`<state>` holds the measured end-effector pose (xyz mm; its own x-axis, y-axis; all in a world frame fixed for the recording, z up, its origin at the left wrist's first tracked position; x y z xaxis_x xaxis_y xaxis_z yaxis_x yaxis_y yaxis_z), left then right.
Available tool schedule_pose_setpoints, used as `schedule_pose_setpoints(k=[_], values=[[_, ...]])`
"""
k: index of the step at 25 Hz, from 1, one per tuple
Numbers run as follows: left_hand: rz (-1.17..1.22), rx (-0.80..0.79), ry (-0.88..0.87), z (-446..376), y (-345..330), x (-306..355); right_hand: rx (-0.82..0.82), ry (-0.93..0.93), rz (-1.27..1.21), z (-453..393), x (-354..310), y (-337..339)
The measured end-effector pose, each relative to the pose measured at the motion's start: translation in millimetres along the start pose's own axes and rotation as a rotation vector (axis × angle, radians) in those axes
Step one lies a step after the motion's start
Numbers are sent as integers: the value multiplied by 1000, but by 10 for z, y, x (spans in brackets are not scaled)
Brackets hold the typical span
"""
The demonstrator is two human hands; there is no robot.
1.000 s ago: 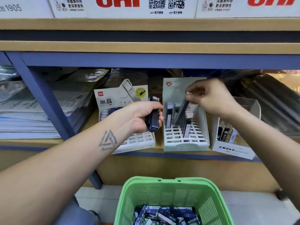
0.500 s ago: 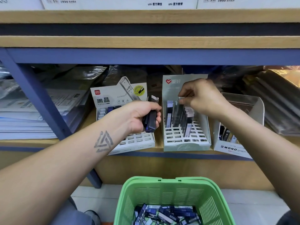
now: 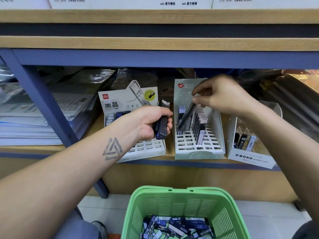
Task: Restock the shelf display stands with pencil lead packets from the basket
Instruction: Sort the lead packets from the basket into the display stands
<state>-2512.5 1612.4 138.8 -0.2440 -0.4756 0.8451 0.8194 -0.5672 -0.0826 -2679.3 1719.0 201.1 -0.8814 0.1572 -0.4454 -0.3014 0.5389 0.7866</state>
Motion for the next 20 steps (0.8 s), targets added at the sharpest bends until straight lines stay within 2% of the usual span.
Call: schedule_pose_setpoints(k=[3, 7, 13, 17, 20], values=[[1, 0, 0, -2, -9, -5, -84, 0, 32, -6, -9, 7], [0, -2, 0, -4, -27, -13, -61, 62, 14, -10, 4, -66], [2, -1, 2, -8, -19, -7, -39, 143, 173, -8, 28, -180], [4, -4, 4, -8, -10, -6, -35, 134, 149, 13, 25, -216], [7, -6, 5, -3, 1, -5, -99, 107, 112, 16, -15, -187]])
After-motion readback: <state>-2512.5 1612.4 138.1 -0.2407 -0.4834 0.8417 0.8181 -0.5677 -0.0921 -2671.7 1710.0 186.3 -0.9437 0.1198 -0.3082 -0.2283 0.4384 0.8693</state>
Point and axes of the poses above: each hand's wrist, its own z-axis away from the middle knuckle, its own y-axis out of the back of the hand, x = y × z, the point moved 2 cm from there along -z, towards the middle knuckle, and after that the axes turned 8 degrees about x, right-handed, at the moved point
